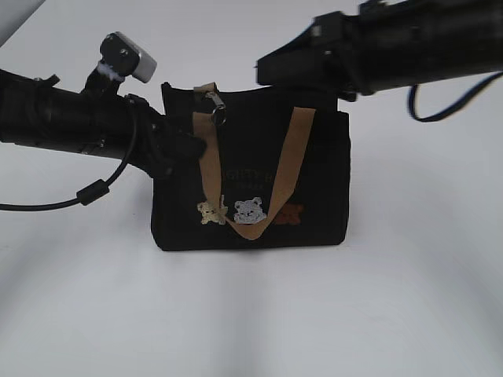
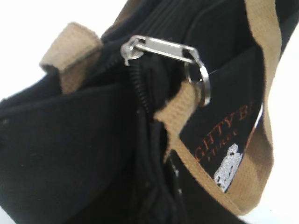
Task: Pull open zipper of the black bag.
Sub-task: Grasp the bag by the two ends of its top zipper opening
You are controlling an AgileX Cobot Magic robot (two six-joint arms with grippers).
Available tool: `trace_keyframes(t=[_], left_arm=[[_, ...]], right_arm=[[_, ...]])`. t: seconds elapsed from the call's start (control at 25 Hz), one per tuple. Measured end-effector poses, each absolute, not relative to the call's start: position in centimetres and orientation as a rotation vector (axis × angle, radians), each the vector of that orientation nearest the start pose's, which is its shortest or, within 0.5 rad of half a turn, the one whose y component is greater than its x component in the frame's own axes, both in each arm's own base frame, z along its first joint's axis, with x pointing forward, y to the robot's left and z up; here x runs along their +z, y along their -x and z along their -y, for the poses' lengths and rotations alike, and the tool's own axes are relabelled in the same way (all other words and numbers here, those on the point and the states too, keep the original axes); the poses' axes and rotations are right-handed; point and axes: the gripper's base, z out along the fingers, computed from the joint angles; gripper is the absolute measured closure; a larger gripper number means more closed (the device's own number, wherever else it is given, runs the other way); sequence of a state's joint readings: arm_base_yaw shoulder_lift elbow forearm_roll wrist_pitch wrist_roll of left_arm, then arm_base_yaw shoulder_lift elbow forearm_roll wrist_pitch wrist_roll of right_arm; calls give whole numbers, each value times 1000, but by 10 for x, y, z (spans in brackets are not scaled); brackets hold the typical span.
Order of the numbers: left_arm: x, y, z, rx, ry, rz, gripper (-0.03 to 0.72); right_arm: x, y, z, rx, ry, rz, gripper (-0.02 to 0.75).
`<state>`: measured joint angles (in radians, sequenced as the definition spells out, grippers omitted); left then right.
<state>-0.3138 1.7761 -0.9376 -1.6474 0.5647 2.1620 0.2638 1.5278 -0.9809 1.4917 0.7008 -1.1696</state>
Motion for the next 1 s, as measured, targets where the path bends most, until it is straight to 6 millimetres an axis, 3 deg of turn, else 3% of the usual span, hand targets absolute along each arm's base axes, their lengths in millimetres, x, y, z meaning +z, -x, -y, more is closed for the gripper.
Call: trace_keyframes(t=[0.16, 0.4, 0.48, 0.56, 0.68, 0.92, 1.0], left_arm=[[187, -320, 155, -533, -1131, -1885, 620], [187, -321, 154, -520, -1125, -1891, 620], [186, -322, 153, -505, -1111, -1902, 620], [186, -323, 153, -503, -1109, -1903, 620], [187, -321, 155, -521, -1122, -1891, 620], [187, -321, 155, -529, -1124, -1887, 620], [187, -321, 155, -528, -1124, -1888, 620]], right_arm=[[250, -336, -181, 1121, 344, -2252, 419], [220, -367, -224, 1098, 280, -2391, 428], [217, -372, -232, 1092, 287, -2419, 522], [217, -372, -230, 1065, 282, -2451, 677], [227, -371, -210, 1002, 318, -2514, 736], [267, -370, -107, 754, 267, -2641, 738], [276, -366, -89, 744, 253, -2666, 715]])
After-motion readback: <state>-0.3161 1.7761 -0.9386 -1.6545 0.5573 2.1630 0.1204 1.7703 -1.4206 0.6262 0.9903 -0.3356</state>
